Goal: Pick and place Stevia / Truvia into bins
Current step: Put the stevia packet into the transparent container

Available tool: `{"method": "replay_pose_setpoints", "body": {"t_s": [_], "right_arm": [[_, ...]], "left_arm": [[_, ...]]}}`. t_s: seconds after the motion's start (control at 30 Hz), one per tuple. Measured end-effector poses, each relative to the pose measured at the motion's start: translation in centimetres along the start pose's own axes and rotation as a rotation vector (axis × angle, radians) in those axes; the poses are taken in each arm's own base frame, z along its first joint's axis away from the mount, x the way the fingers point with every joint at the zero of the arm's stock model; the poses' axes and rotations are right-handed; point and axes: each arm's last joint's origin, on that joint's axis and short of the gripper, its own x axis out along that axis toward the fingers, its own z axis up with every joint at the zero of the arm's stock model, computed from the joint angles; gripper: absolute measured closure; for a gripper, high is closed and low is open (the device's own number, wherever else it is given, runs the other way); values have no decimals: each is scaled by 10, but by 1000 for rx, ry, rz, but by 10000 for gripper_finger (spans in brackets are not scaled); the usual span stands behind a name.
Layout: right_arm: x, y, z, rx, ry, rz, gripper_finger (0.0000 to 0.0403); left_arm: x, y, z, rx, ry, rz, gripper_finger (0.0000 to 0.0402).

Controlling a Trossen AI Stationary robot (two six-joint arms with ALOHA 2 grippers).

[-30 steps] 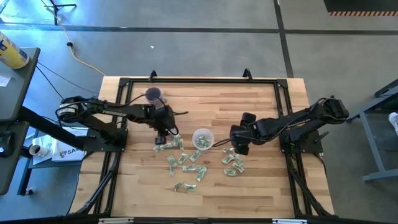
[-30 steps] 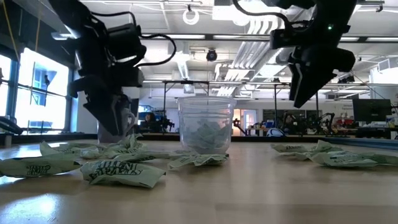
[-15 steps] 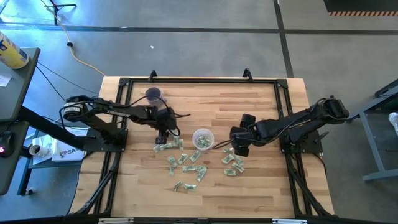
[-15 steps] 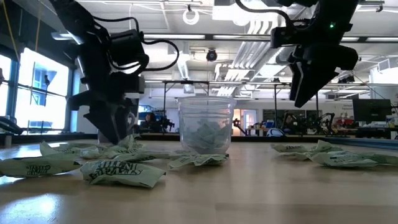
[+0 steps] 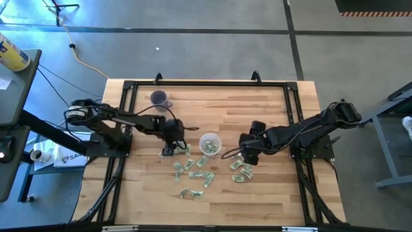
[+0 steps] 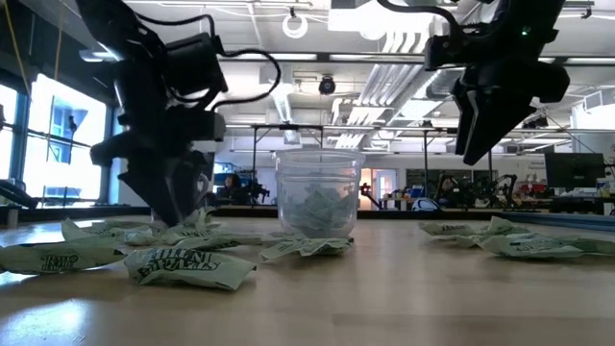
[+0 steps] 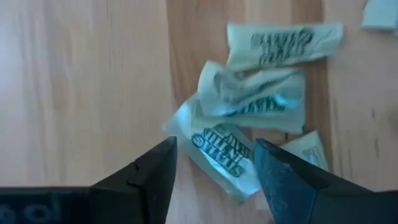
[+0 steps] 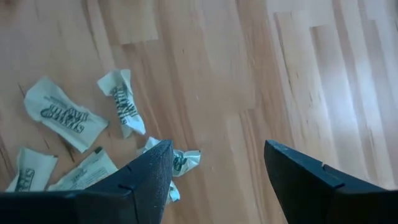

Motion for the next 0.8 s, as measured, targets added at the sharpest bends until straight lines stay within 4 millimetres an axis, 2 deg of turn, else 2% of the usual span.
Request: {"method": "replay_pose_setpoints", "body": {"t_s": [0.3,0.57,0.73,0.8], "right_arm": [[0,1,1,25,-5,6,159],[0,-1,1,25,-27,-34,159],[-1,0,2,28,-51,-50,159],[-2,3,1,16,-64,-64,159]], "left_arm": [[9,0,1,-50,21,-9,222],[9,1,2,-91,27,7,311],[-2,5,18,-125,29,58,369],[-12,8,32,-126,3,92,370]]}}
